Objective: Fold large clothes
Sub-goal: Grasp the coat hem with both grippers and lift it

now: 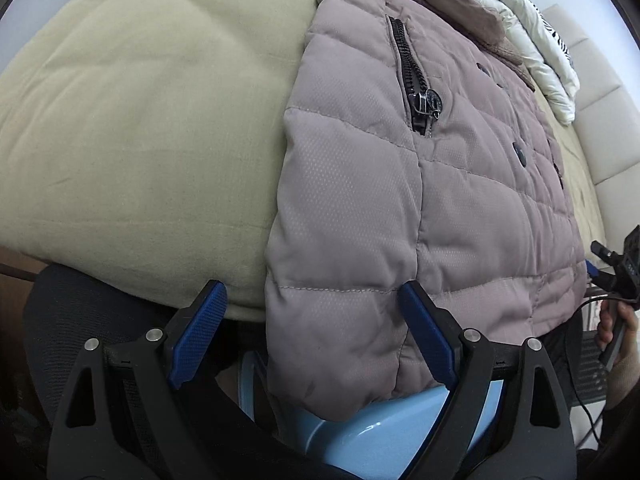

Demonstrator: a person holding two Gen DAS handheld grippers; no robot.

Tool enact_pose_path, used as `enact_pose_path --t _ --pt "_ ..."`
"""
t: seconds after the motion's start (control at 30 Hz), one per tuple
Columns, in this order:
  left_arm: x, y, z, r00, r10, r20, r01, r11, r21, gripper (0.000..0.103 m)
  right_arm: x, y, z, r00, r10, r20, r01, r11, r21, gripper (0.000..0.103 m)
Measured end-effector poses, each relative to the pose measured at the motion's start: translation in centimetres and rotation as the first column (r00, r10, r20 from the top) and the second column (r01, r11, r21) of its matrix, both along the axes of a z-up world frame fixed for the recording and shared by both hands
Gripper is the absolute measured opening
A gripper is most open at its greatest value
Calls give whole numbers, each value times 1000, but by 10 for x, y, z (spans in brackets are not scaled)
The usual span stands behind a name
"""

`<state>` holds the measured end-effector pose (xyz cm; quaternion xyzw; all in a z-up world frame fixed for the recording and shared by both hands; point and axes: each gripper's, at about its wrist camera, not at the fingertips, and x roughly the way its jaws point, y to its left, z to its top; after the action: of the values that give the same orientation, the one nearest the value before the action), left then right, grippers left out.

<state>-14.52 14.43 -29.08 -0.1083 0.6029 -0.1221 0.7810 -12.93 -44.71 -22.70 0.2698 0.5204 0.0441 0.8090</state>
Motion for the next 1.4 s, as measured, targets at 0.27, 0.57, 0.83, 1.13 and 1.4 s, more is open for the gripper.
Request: enact_pose_path --t 0.27,0.57,0.83,1.13,1.4 --pt "0 -6 -4 998 -61 -28 61 998 -10 88 -2 6 -19 992 88 -95 -84 995 51 78" --pt "-3 -16 -11 997 -59 -53 54 995 -85 62 -9 13 -31 982 152 -111 -139 983 117 52" --pt "-4 -33 8 995 -102 -16 100 992 -73 10 -16 23 -14 983 180 -47 -173 978 116 14" --pt "5 -20 87 995 -11 98 35 970 -242 5 -11 21 53 976 127 177 -161 967 195 10" --pt "74 -3 180 953 103 286 13 926 -378 5 45 14 128 918 55 392 -150 965 217 10"
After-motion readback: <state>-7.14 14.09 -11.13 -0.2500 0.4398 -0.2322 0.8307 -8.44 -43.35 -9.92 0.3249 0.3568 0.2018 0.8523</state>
